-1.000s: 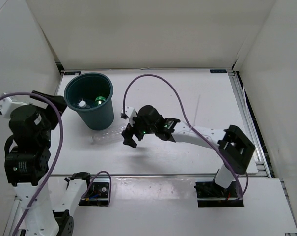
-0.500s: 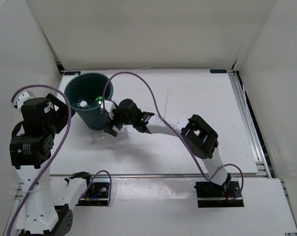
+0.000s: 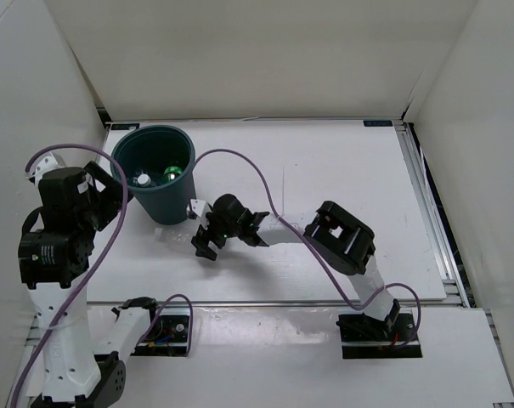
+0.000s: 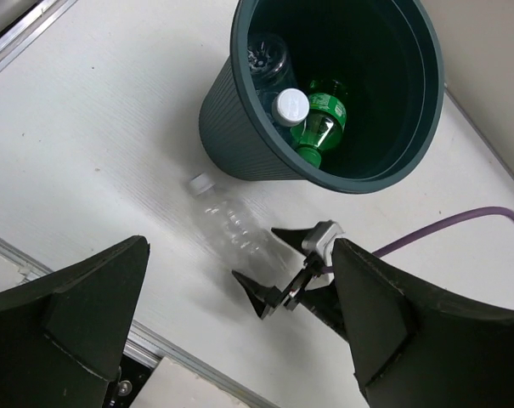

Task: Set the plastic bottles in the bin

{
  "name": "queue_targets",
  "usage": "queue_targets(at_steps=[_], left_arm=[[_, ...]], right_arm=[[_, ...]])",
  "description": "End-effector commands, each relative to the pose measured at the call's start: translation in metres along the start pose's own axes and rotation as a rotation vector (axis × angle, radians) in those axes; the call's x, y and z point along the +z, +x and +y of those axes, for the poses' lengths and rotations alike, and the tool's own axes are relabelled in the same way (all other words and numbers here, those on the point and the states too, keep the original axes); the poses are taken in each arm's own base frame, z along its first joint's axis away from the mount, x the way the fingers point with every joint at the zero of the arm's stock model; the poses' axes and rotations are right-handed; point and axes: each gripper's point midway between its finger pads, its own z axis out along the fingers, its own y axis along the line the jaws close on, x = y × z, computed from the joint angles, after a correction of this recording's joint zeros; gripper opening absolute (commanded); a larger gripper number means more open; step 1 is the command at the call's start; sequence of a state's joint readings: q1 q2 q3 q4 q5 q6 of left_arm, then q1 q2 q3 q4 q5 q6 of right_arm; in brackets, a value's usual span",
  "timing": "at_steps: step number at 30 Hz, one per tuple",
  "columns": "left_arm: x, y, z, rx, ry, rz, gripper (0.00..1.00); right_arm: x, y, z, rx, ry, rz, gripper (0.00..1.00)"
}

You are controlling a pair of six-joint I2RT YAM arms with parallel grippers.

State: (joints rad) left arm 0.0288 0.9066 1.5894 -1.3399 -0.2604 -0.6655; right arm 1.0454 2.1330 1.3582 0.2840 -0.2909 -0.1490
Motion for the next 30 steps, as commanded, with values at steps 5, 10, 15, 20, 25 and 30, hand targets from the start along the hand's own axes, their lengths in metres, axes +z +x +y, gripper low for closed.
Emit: queue_targets(at_steps=[5,10,15,20,25,30], left_arm=[[-0.011,0.018,0.023,0.006,-0.05,0.024,1.0],[-0.014,0.017,0.025,-0.015,-0.052,0.008,1.0],[-0.02,0.019,0.03,-0.037,-0.051,-0.007,1.0],[-0.026,0.021,0.031,-0.054,-0.03,-0.016,1.0],[-0.033,0.021,0.032,-0.071,-0.012,-0.038,1.0],[-0.042,0.02,0.038,-0.133,-0.001,-0.077,1.0]], right_arm=[[-0.027,0.011,0.027,0.044,-0.03,0.043,0.96],[-0.048,0.001,0.038,0.042,-0.01,0.033,0.95],[-0.039,0.001,0.041,0.052,-0.024,0.08,0.94],[-0.028,0.014,0.043,0.085,-0.052,0.145,0.74],[-0.035,0.038,0.052,0.153,-0.069,0.25,0.59],[-0.068,0.04,0.067,0.21,-0.085,0.316,0.29]])
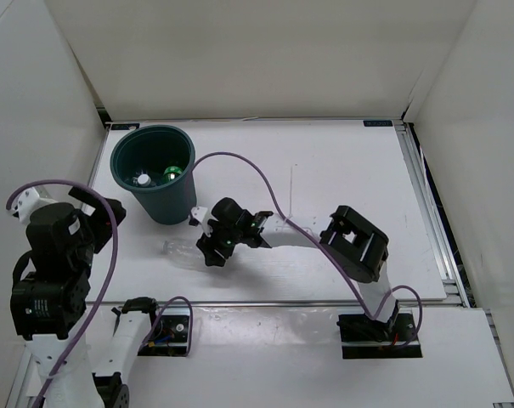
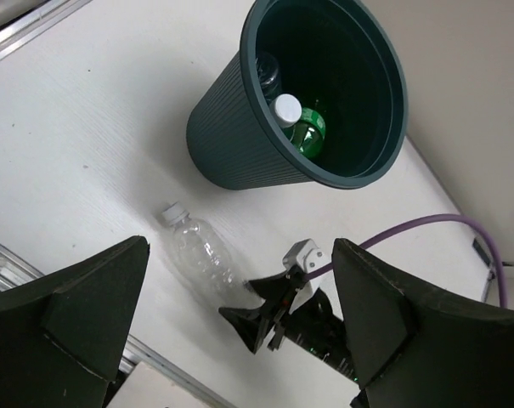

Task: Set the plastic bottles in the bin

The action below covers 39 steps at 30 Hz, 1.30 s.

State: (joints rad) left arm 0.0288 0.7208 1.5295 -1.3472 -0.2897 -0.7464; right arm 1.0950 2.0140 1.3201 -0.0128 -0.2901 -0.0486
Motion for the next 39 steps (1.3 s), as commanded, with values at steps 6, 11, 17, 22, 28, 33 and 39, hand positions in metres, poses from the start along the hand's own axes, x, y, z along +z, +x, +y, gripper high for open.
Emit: queue_targets(at_steps=[6,11,17,22,28,33,39], left_arm=[[-0.005,0.029,0.041,-0.117,-0.105,0.002,1.0],[-0.001,0.033,0.05,-0.143,-0.137,-0.014,1.0],[-0.012,0.01,0.048,-0.183,-0.13,-0.106,1.0],[-0.004,0.014,0.049,-0.164,-0.148,-0.089,1.0],[-0.005,0.023,0.038,-0.19,-0.097,-0.032,1.0],[-0.013,0.024,0.035,-0.161,-0.061,-0.02,1.0],[-0.018,0.022,0.035,-0.12,-0.048,-0.019,1.0]], right_arm=[[-0.088,0.026,0.049,0.071,0.017,0.167,0.07],[-0.147,-0.005,0.079,-0.037,0.077,0.043,0.02],[-0.215,-0.087,0.069,-0.073,0.244,-0.191,0.0],[-0.222,-0.165,0.028,-0.101,0.357,-0.221,0.0],[-0.212,-0.25,-0.009,-0.192,0.467,-0.319,0.0],[-0.198,-0.277,-0.054,-0.104,0.498,-0.423,0.06],[-0.173,-0.292,-0.058,-0.104,0.431,-0.499,0.12]])
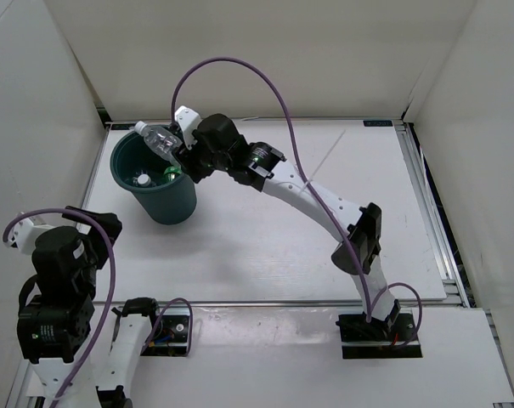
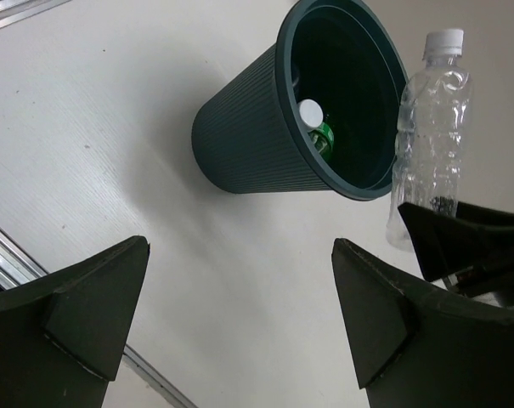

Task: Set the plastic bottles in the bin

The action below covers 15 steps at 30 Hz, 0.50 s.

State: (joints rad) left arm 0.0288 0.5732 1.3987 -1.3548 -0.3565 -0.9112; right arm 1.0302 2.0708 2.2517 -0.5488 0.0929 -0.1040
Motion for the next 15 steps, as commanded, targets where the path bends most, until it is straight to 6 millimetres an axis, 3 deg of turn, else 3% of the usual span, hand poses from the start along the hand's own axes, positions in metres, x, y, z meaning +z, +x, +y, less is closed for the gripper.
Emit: queue_targets(at_steps=[1,6,13,15], left_arm=[[-0.01,0.005,0.008,0.058,-0.011,0.034,1.0],[-0.01,-0.004,-0.002,0.088,-0.006,0.031,1.0],[-0.008,-0.003,0.001,0.092,-0.019,0.03,1.0],[-0.006,-0.001,0.002,0.095,-0.026,0.036,1.0]], right_arm=[[-0.009,-0.066,0.0,0.03,-0.017,-0.217,0.14],[-0.001,-0.054,0.0,0.044,-0.012,-0.184,0.25],[-0.003,-0.027,-0.007,0.034,0.032,-0.099,0.25],[-0.004,-0.024,-0.009,0.023,0.04,-0.087,0.31]])
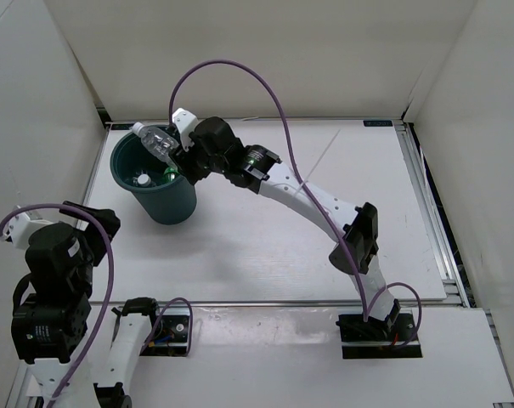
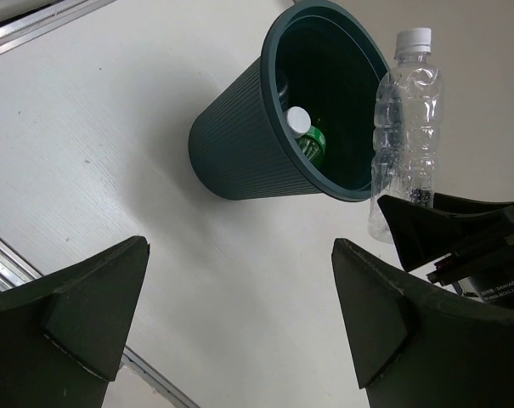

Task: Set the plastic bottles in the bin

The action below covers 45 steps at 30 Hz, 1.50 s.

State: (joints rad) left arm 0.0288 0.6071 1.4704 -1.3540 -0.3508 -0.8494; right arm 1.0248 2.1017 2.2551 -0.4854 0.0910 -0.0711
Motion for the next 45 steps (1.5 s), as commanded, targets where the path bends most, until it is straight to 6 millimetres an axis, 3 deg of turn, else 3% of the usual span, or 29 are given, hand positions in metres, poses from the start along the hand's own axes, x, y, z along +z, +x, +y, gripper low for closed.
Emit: queue_targets(at_steps=[1,10,13,14,15,16,17,23,24,26,29,32,35,36,38,39,40,43,45], left_arm=[[0.001,0.011,0.011,0.043,-0.049,0.051,1.0],[0.004,0.012,0.01,0.029,-0.043,0.045,1.0],[0.002,0.011,0.011,0.026,-0.036,0.039,1.0],[0.001,0.012,0.01,0.026,-0.03,0.046,1.0],[0.001,0.012,0.01,0.026,-0.03,0.046,1.0],[-0.001,0.011,0.01,0.035,-0.029,0.045,1.0],[-0.001,0.013,0.01,0.044,-0.023,0.052,1.0],[-0.012,0.004,-0.002,0.095,0.024,0.06,1.0],[-0.013,0.006,-0.007,0.094,0.043,0.08,1.0],[-0.014,0.006,-0.012,0.117,0.065,0.096,1.0],[-0.017,0.01,-0.024,0.128,0.112,0.136,1.0],[-0.014,0.015,-0.027,0.183,0.132,0.173,1.0],[-0.013,0.013,-0.029,0.214,0.135,0.171,1.0],[-0.013,0.012,-0.03,0.226,0.137,0.17,1.0],[-0.012,0.008,-0.032,0.225,0.132,0.161,1.0],[-0.013,0.006,-0.035,0.224,0.136,0.157,1.0],[-0.012,0.004,-0.034,0.224,0.128,0.15,1.0],[-0.012,-0.002,-0.031,0.222,0.111,0.121,1.0],[-0.009,-0.001,-0.023,0.208,0.074,0.107,1.0]], right_arm=[[-0.02,-0.024,-0.007,-0.013,0.033,-0.053,0.33],[-0.039,-0.044,-0.017,-0.028,0.082,-0.09,0.48],[-0.043,-0.054,-0.018,-0.037,0.084,-0.114,0.47],[-0.043,-0.06,-0.019,-0.035,0.086,-0.137,0.4],[-0.04,-0.063,-0.016,-0.024,0.07,-0.15,0.29],[-0.034,-0.061,-0.013,-0.025,0.058,-0.154,0.27],[-0.036,-0.076,-0.011,-0.005,0.048,-0.207,0.25],[-0.01,-0.102,0.019,0.04,-0.113,-0.359,0.25],[0.002,-0.101,0.02,0.052,-0.115,-0.379,0.25],[0.004,-0.115,0.02,0.061,-0.115,-0.434,0.23],[0.023,-0.111,0.022,0.079,-0.147,-0.471,0.21],[0.046,-0.093,0.025,0.103,-0.184,-0.464,0.23],[0.067,-0.069,0.025,0.094,-0.2,-0.422,0.35],[0.067,-0.068,0.024,0.081,-0.197,-0.423,0.64],[0.073,-0.056,0.023,0.086,-0.186,-0.39,0.86],[0.065,-0.065,0.019,0.089,-0.165,-0.408,1.0],[0.065,-0.058,0.015,0.096,-0.14,-0.382,1.0],[0.036,-0.072,-0.006,0.109,-0.029,-0.37,1.0],[0.001,-0.079,-0.017,0.135,0.027,-0.34,1.0]])
